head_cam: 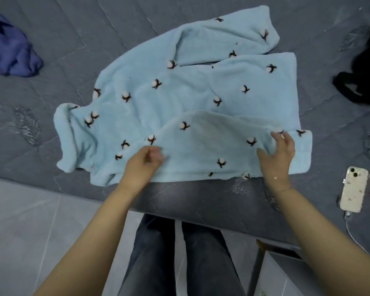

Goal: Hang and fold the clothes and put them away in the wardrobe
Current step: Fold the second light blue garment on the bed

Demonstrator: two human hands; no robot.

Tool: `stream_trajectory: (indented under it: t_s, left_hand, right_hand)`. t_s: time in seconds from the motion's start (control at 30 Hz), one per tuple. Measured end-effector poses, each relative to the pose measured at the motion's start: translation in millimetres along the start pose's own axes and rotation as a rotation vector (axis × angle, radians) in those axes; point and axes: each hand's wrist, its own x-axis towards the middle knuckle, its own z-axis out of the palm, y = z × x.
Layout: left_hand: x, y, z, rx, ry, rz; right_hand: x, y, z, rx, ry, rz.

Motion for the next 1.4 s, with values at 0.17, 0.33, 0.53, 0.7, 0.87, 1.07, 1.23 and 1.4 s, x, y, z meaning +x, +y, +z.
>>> stream_trajectory:
  t_s: [0.17,0.33,0.53,0.7,0.87,1.07,1.23,1.4]
  left_hand:
    - [60.5,-5.8,-0.7,0.518,0.176,0.1]
    - [66.6,-30.2,2.4,0.506,-0.025,0.041]
    - [60.2,-25.7,-29.2,0.218,0.204,0.243]
    - [79.6,-20.8,-15.9,0.491,0.268,0.098]
    - [64.5,-17.9,25.7,0.703,0.252,0.464]
    - [56.3,-39.0,40.3,1.019,0.077,0.473]
    - [61.9,-34.7,22.0,0.852,-0.024,0.69]
    - [53.6,-19.4,14.2,0.723,-0.11,0.721]
  right_hand:
    - [87.3,13.7,-30.0,-0.468,-0.359,-0.175]
    - [116.4,19.4,-28.5,-0.698,-0.751,-0.021]
    - [139.0,-6.2,-29.4,-0.52,-0.519,-0.253]
    - [143.0,-25.8,-10.6,-0.414,-0.408,-0.165]
    - [95.7,-15.5,13.6,-0.209,0.027,-0.022]
    - [75.6,3.2,12.5,0.039,-0.022,-0.038]
    - [71.6,2.5,-30.6,0.286,0.114,-0.149]
    - [60.2,34.9,-33.2,0.112,-0.023,-0.017]
